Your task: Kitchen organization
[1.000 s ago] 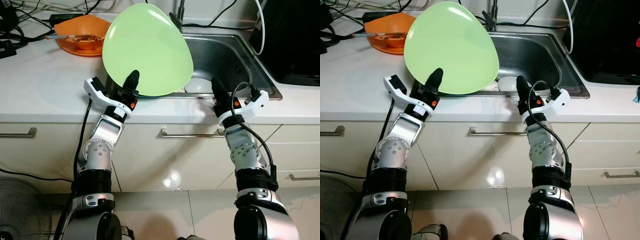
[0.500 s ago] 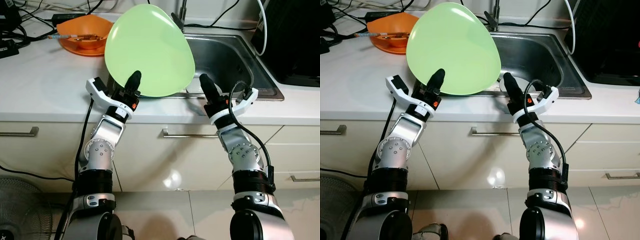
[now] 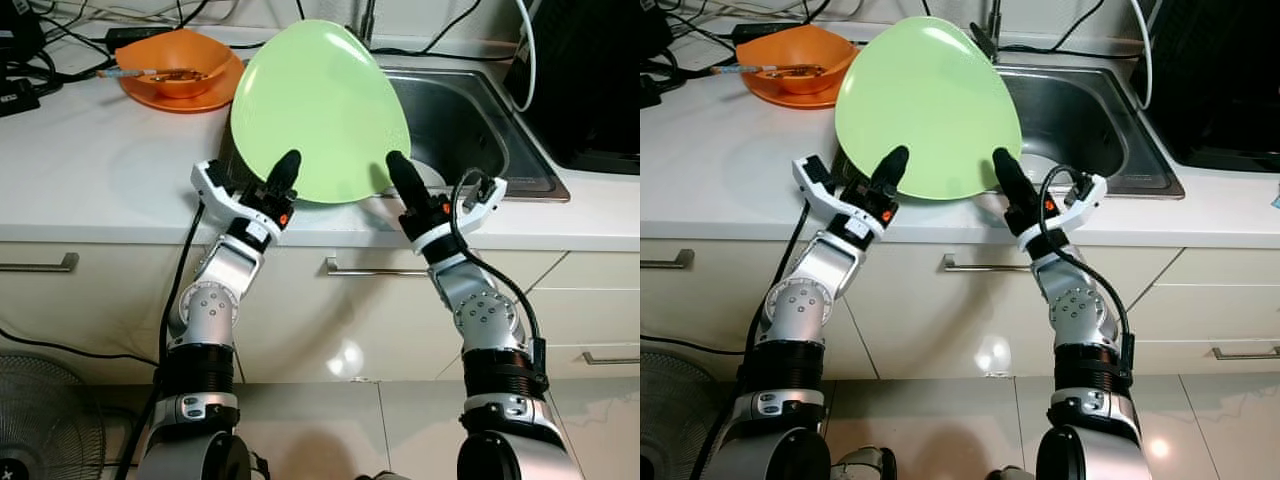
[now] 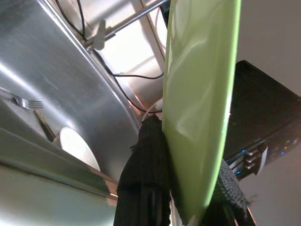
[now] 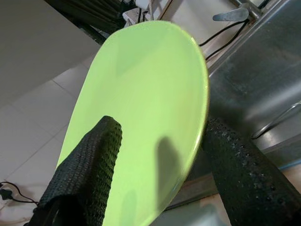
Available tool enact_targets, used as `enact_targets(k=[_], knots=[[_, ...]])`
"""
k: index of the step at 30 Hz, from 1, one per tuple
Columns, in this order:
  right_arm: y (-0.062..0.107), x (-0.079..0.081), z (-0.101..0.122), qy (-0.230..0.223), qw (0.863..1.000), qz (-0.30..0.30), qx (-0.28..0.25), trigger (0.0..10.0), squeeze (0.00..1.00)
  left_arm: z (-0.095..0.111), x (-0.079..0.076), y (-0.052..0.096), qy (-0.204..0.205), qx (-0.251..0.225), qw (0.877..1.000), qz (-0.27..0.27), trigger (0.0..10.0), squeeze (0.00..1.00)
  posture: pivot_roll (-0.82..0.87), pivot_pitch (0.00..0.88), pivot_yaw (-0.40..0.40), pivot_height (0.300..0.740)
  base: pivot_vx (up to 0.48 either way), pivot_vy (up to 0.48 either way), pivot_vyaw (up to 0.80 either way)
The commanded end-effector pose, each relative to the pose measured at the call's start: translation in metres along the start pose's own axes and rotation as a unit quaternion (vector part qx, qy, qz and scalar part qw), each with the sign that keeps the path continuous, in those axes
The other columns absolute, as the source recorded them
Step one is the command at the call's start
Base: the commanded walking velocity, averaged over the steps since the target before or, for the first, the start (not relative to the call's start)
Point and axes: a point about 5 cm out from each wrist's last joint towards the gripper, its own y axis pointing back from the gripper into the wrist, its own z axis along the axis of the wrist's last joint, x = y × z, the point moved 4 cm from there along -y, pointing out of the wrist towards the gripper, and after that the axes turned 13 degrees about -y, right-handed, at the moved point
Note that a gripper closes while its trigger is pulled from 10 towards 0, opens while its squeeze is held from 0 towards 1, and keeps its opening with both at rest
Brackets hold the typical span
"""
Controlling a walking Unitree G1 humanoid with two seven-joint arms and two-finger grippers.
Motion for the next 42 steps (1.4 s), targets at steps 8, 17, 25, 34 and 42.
enact_targets(k=[8,17,25,34,42], knots=[[0.002,0.000,0.000,0.012,1.000,-0.004,0.006,10.0,0.00,-0.004,-0.019,-0.002,-0.004,0.007,0.999,-0.042,10.0,0.00,-0.03,0.067,-0.006,0.740,0.000,0.000,0.00],[0.002,0.001,0.001,0.015,1.000,-0.004,0.001,0.0,0.00,-0.006,-0.020,-0.001,-0.009,0.016,0.999,-0.042,10.0,0.00,-0.03,0.071,-0.007,0.740,0.000,0.000,0.00],[0.002,0.001,0.000,0.014,1.000,-0.001,0.002,0.0,0.00,-0.010,-0.019,-0.001,-0.013,0.025,0.999,-0.039,10.0,0.00,-0.03,0.073,-0.008,0.740,0.000,0.000,0.00],[0.002,0.003,0.000,0.004,1.000,0.004,0.002,0.0,0.00,-0.023,-0.023,-0.001,-0.012,0.056,0.997,-0.049,10.0,0.00,-0.03,0.077,-0.008,0.740,0.000,0.000,0.00],[0.002,0.003,-0.001,0.003,1.000,0.005,0.005,0.0,0.00,-0.050,-0.025,-0.001,-0.076,0.125,0.988,-0.043,10.0,0.15,-0.03,0.076,-0.009,0.740,0.000,0.000,0.00]])
